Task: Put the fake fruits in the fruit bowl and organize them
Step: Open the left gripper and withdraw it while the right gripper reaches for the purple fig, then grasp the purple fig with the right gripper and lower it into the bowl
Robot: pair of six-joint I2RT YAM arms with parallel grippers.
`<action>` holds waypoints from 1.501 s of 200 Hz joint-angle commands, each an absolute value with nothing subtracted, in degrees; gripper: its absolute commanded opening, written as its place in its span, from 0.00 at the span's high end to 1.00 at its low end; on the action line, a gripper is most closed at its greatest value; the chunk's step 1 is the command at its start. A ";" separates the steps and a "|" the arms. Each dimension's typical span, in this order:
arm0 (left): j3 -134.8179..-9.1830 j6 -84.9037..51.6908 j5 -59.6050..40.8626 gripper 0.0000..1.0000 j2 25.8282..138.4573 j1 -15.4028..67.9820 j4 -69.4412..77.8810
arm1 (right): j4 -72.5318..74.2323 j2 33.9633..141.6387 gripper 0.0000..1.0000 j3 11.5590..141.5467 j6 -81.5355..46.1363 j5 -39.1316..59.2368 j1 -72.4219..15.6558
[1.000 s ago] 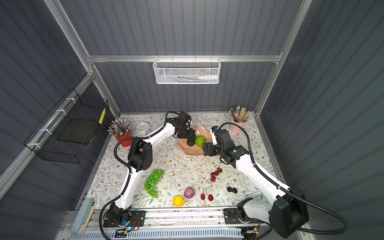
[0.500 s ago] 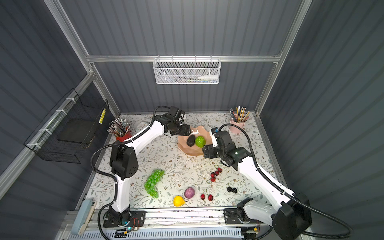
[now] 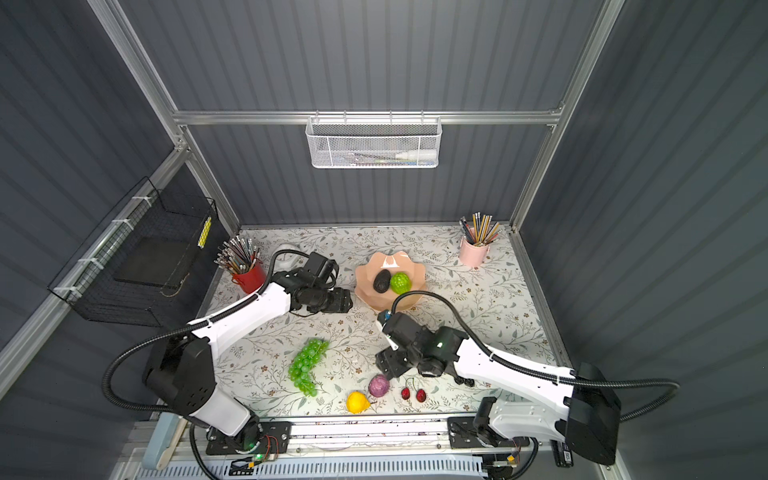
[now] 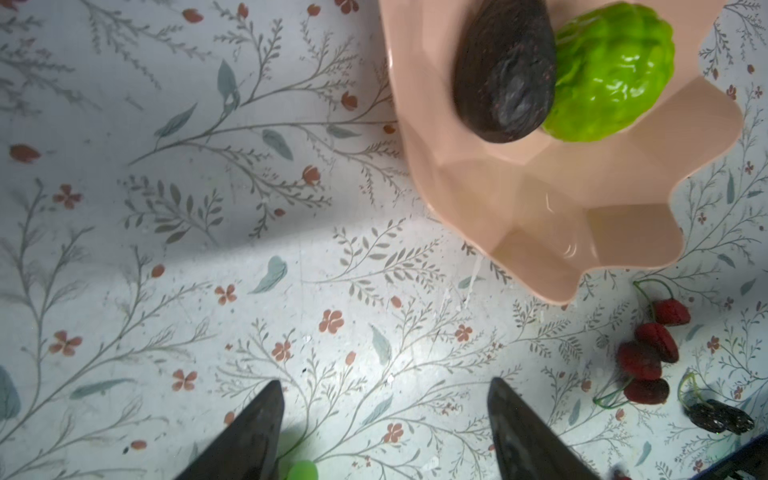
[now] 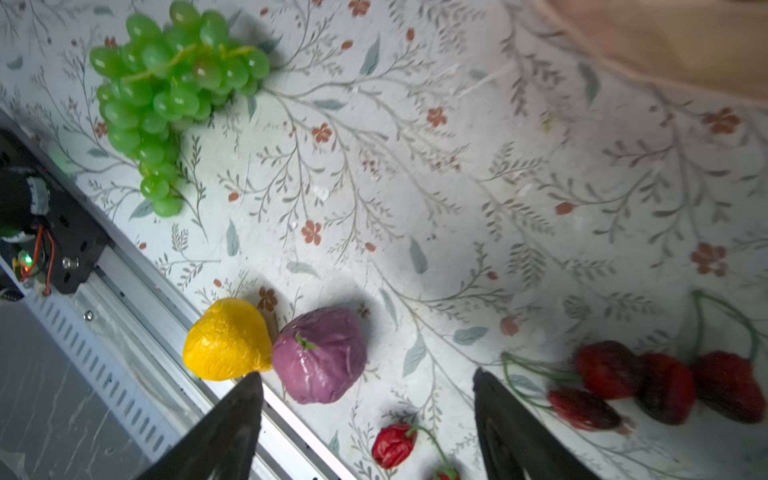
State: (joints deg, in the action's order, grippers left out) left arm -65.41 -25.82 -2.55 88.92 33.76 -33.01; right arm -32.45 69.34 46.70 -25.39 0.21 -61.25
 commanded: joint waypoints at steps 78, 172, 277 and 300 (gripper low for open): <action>-57.38 -27.64 1.30 0.21 78.65 33.88 -30.42 | -30.05 85.59 0.20 49.85 -30.03 0.70 -67.92; -54.85 -27.79 2.16 0.21 78.49 33.84 -28.61 | -31.28 86.61 0.48 49.73 -29.97 -0.59 -67.78; -48.05 -34.33 12.88 0.22 68.36 33.84 -29.13 | -35.85 81.78 0.53 68.10 -14.03 -1.63 -44.82; -48.52 -35.27 15.02 0.22 67.47 33.84 -32.76 | -32.37 86.97 0.52 71.80 -12.06 -3.02 -39.73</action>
State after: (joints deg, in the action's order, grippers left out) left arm -49.01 -33.15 11.79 68.75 33.76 -29.23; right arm -33.95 82.08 69.10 -17.23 -1.32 -43.33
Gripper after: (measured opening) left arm 0.784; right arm 0.548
